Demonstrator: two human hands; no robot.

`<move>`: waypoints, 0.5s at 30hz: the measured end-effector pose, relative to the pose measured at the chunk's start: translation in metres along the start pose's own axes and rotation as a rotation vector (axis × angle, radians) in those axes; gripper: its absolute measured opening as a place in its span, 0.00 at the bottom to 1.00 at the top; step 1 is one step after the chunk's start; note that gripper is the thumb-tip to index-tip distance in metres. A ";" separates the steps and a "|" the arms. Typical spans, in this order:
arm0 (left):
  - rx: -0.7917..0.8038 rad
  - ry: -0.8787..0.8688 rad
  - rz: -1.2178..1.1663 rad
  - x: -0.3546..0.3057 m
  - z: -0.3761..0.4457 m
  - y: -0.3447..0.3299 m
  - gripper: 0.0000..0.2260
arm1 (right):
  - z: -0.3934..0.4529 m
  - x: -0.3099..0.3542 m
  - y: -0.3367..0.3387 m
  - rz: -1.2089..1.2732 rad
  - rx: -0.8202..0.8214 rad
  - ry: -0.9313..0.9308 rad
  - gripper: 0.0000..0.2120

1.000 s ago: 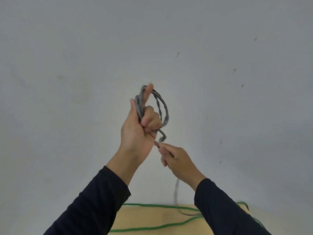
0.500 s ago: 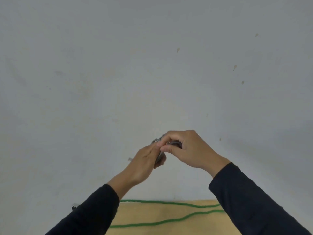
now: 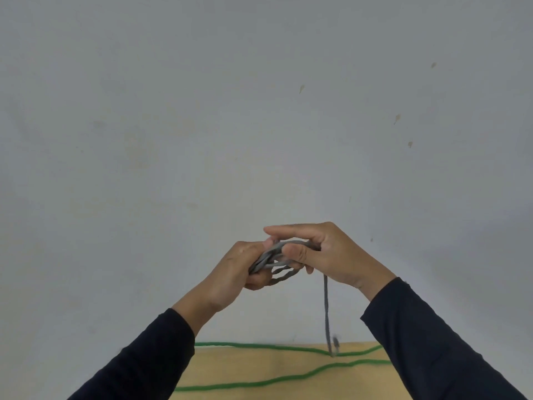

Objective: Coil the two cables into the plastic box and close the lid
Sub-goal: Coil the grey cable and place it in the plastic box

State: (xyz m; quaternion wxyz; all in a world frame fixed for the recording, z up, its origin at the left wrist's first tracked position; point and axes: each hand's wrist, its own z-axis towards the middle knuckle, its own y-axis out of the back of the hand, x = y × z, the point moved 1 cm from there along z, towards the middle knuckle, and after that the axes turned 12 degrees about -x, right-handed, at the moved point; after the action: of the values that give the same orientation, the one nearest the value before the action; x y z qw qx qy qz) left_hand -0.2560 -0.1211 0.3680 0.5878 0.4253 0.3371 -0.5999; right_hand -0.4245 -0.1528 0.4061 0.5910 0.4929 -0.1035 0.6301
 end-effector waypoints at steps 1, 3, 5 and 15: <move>-0.041 -0.007 0.001 0.000 0.001 0.002 0.21 | 0.000 -0.001 0.001 -0.009 -0.009 0.009 0.12; -0.159 -0.024 -0.004 0.000 0.002 0.002 0.21 | 0.000 -0.001 0.003 -0.016 -0.022 0.027 0.12; -0.304 -0.033 -0.025 0.000 0.004 0.000 0.22 | 0.000 -0.004 0.002 0.009 -0.027 0.031 0.12; -0.385 -0.227 0.089 0.013 -0.011 -0.020 0.19 | 0.012 -0.016 -0.005 -0.028 -0.209 0.025 0.16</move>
State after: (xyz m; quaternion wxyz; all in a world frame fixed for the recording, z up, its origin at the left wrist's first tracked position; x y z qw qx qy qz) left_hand -0.2735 -0.1150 0.3503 0.7181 0.2494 0.3581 -0.5421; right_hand -0.4172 -0.1700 0.3974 0.6491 0.4219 -0.1545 0.6138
